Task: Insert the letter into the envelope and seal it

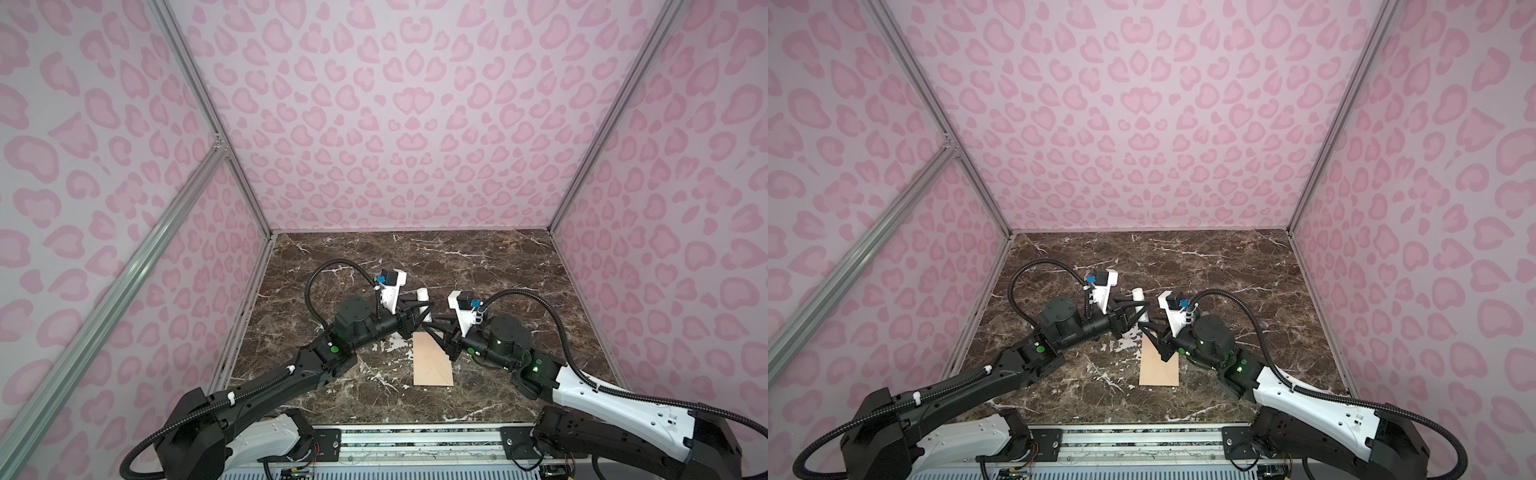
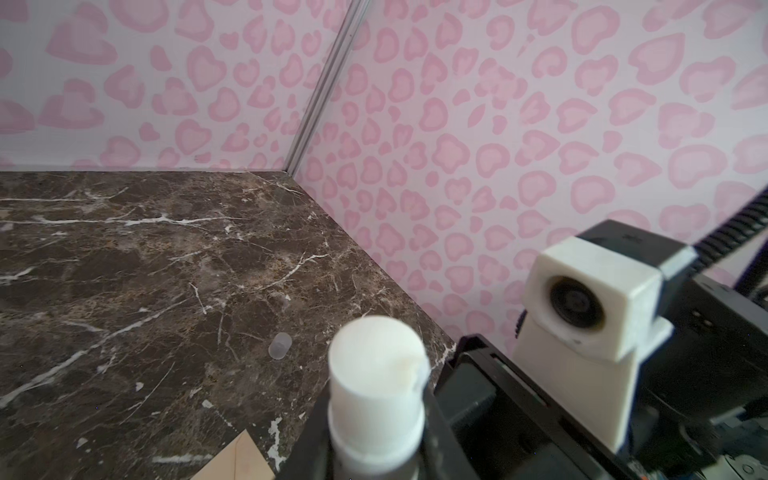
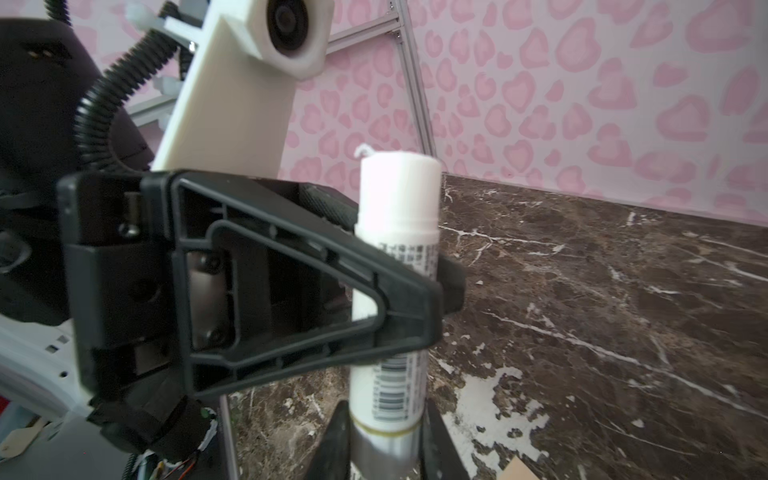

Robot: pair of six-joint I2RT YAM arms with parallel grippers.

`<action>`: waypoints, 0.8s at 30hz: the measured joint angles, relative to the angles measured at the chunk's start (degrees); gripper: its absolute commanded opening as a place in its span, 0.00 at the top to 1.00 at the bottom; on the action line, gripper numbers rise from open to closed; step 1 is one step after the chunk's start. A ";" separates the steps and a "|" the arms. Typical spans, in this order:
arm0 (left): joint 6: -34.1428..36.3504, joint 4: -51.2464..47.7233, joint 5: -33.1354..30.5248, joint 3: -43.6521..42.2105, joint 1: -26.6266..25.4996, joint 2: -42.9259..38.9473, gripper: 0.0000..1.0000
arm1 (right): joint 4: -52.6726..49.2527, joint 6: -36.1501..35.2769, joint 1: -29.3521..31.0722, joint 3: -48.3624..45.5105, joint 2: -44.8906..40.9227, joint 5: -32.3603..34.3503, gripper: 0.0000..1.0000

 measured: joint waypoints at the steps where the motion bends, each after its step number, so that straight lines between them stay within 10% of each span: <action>1: 0.00 -0.15 -1.31 0.31 -0.37 0.42 0.96 | -1.03 -0.81 1.51 0.72 0.39 3.45 0.85; 13: -3.10 0.68 -9.07 1.07 -2.25 3.10 0.96 | -6.16 -7.91 13.29 5.53 5.86 33.44 0.79; 24: -2.47 -4.28 -13.66 0.13 -0.70 -0.09 0.96 | -7.28 -8.48 13.00 1.51 -0.85 30.82 0.57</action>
